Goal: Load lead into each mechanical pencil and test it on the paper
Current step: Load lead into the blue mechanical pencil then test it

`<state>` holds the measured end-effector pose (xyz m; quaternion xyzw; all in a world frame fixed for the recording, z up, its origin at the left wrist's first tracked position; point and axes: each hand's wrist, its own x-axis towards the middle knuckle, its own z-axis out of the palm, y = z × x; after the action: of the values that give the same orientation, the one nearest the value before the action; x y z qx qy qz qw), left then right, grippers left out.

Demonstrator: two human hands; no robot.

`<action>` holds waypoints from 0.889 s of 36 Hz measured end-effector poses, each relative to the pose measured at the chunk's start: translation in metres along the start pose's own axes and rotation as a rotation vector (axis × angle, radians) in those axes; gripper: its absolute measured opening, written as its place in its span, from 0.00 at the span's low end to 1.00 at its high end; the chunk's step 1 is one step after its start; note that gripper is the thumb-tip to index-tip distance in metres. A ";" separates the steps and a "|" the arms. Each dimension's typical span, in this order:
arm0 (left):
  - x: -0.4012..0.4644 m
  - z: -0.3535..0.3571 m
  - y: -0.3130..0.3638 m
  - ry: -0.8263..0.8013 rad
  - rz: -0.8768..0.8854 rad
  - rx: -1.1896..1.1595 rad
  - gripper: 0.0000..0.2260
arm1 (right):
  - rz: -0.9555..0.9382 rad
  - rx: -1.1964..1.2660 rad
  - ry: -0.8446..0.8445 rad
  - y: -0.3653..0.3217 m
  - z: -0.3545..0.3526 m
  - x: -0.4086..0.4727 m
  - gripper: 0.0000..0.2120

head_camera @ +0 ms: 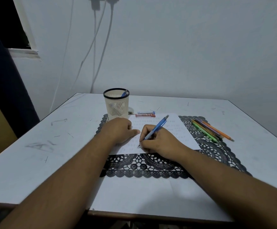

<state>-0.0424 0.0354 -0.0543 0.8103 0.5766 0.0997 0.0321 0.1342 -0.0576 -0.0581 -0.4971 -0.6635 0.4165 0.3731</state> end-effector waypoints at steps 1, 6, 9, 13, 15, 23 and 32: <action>0.000 0.000 0.001 0.001 0.003 0.011 0.19 | 0.011 0.016 0.010 0.000 -0.002 0.000 0.08; 0.003 0.004 0.004 0.033 0.026 0.066 0.20 | 0.019 0.067 0.074 0.000 -0.015 0.003 0.12; 0.005 0.006 0.006 0.047 0.021 0.078 0.20 | 0.009 0.063 0.100 0.001 -0.018 0.003 0.11; 0.006 0.009 0.007 0.071 0.023 0.073 0.19 | -0.004 0.076 0.085 0.002 -0.014 0.001 0.08; 0.006 0.010 0.007 0.092 0.021 0.084 0.19 | -0.007 0.062 0.053 0.002 -0.011 0.000 0.08; 0.006 0.012 0.009 0.112 0.000 0.101 0.18 | -0.019 -0.034 0.042 0.000 -0.007 0.001 0.12; 0.006 0.012 0.010 0.108 -0.005 0.099 0.18 | -0.021 -0.100 0.029 0.000 -0.006 0.002 0.11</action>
<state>-0.0292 0.0383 -0.0637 0.8028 0.5838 0.1148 -0.0389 0.1389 -0.0546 -0.0561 -0.5141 -0.6832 0.3715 0.3618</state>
